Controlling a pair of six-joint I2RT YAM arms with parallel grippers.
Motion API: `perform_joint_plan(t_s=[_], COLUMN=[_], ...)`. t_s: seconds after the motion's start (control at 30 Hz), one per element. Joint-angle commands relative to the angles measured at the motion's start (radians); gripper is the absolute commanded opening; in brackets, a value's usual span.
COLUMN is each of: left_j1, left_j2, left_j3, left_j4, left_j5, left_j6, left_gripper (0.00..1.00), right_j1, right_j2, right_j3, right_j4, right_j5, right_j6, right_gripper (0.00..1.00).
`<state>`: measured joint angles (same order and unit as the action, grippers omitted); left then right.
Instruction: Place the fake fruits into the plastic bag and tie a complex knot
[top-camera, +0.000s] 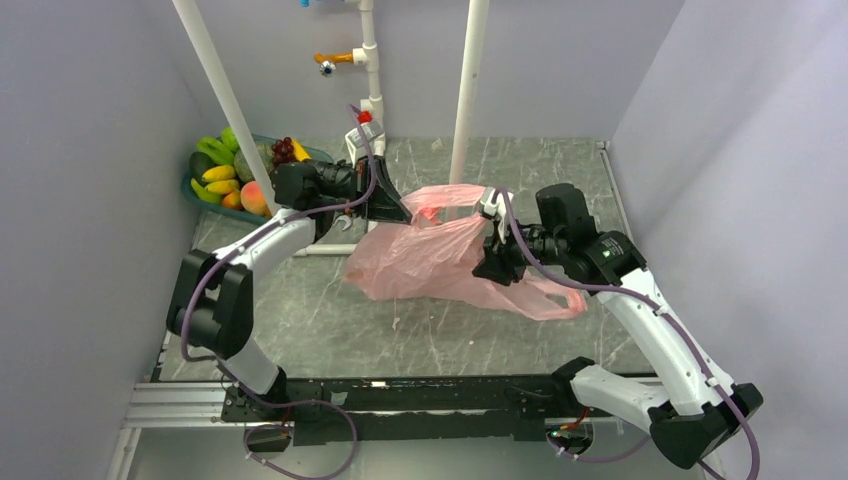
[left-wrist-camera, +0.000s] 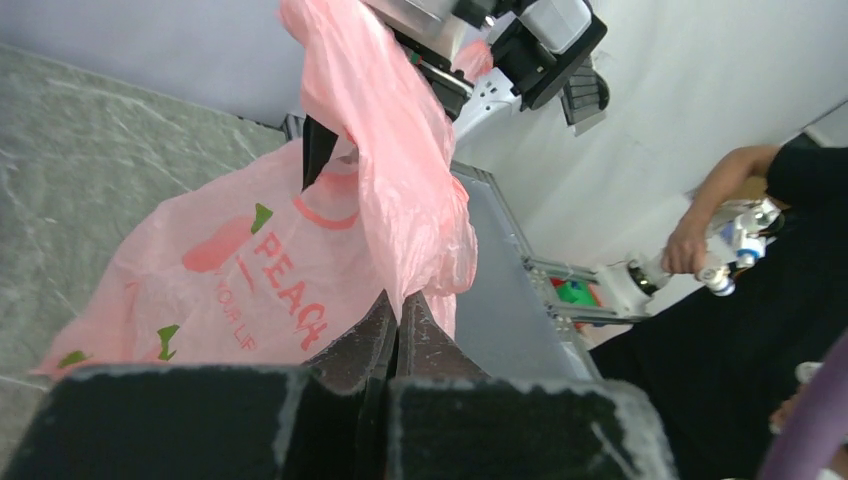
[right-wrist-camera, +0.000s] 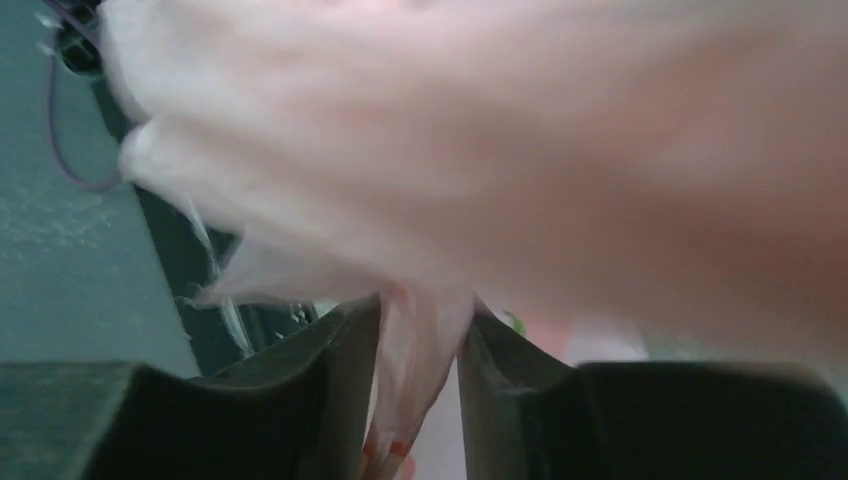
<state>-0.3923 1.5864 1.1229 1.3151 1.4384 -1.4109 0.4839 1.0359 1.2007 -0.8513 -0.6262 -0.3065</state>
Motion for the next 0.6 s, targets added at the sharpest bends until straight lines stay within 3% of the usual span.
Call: perform_joint_plan(t_s=[0.0,0.03,0.13,0.2,0.23,0.27,0.3,0.33,0.57], left_j1=[0.03,0.038,0.06,0.076,0.082,0.087,0.094,0.107,0.258], left_j2=[0.037,0.032,0.04,0.042,0.04,0.041,0.04,0.04,0.051], left_j3=[0.055,0.055,0.066,0.059,0.059,0.06,0.063,0.064,0.179], left_j4=[0.349,0.348,0.327,0.345,0.345,0.345,0.345,0.345,0.343], left_j5=[0.047,0.064,0.136,0.194,0.218,0.236,0.242,0.24,0.326], left_j6=[-0.26,-0.252,-0.264,-0.27,-0.266,-0.269,-0.282,-0.293,-0.374], left_gripper=[0.0,0.0,0.0,0.09,0.21,0.46,0.78,0.96,0.99], right_j1=[0.004,0.005,0.004,0.002,0.002,0.002,0.002,0.001,-0.043], right_j2=[-0.057,-0.058,-0.079,-0.098,-0.105,-0.108,-0.108,-0.103,-0.093], right_j3=[-0.012,0.009,0.057,0.071,0.077,0.082,0.086,0.09,0.04], right_j4=[0.036,0.018,-0.035,-0.053,-0.053,-0.046,-0.04,-0.035,-0.04], right_j5=[0.126,0.14,0.177,0.193,0.198,0.196,0.193,0.189,0.126], right_j6=[-0.047,-0.037,0.008,0.032,0.052,0.087,0.122,0.156,0.242], right_gripper=[0.08,0.0,0.0,0.0,0.0,0.0,0.0,0.0,0.0])
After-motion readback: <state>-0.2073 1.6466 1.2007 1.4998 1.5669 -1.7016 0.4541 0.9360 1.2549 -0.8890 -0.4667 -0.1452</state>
